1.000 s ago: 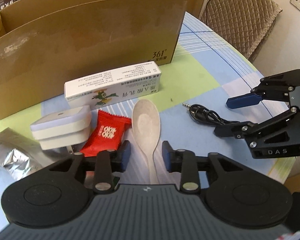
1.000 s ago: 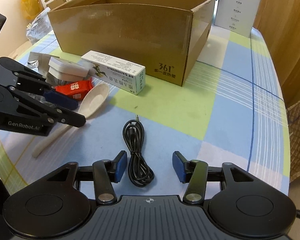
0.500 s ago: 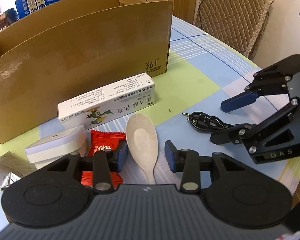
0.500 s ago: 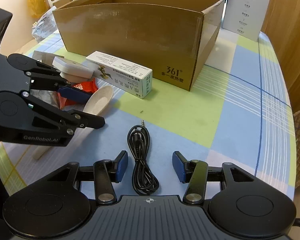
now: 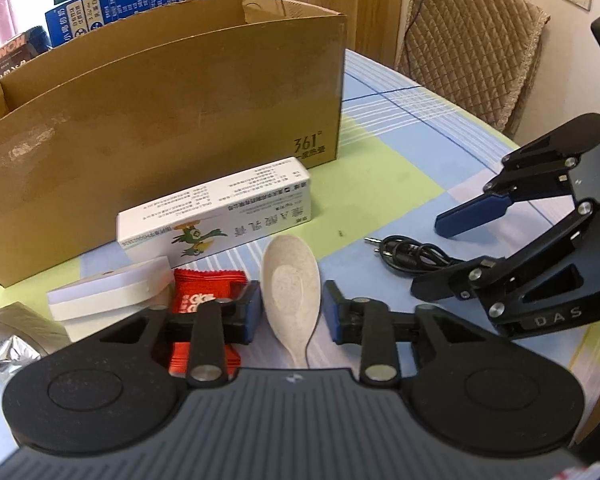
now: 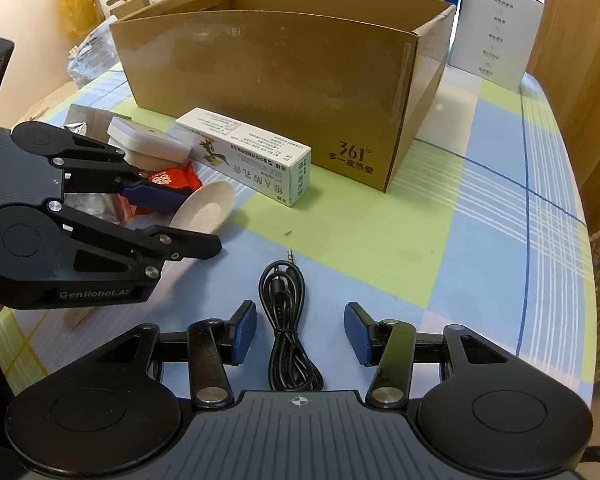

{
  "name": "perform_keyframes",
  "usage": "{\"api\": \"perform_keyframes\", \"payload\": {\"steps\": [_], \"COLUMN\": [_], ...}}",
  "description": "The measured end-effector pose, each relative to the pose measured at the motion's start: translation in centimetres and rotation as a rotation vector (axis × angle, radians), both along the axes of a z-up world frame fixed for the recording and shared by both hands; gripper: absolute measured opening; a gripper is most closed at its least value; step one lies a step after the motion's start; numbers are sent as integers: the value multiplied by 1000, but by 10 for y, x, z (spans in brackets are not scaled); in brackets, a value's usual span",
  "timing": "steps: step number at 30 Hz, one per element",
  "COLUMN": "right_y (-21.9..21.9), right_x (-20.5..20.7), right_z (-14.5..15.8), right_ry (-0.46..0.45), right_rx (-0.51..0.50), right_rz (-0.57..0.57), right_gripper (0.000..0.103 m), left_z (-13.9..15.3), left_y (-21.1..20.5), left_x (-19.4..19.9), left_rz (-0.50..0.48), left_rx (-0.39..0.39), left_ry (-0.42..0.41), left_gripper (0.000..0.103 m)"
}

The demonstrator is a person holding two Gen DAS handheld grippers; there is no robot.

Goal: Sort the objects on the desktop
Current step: 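Close the left tool on the spoon while the right tool grips the black cable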

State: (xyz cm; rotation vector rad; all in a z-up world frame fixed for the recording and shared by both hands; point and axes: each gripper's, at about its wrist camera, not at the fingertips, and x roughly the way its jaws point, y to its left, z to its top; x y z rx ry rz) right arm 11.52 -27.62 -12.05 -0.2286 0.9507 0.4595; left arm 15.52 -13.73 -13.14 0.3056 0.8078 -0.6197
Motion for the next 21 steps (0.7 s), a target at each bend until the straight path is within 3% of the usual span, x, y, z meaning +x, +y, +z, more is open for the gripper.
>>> {"api": "perform_keyframes", "payload": {"steps": [4,8,12,21], "right_y": [1,-1,-8,-13], "right_x": [-3,-8,-9,-11], "right_z": [1,2,2,2], "right_ry": [2,-2,-8,-26], "right_rx": [-7,-12,-2,23], "right_rz": [11,5,-36,-79], "right_gripper": [38,14,12,12], "left_z": [0,-1,-2,-5], "left_y": [-1,-1,-2,-10], "left_x": [-3,-5,-11,-14], "left_rz": [-43,-55,-42,18], "left_rx": [-23,-24,-8,-9], "left_ry": [12,6,-23,-45], "left_gripper": [26,26,47,45]}}
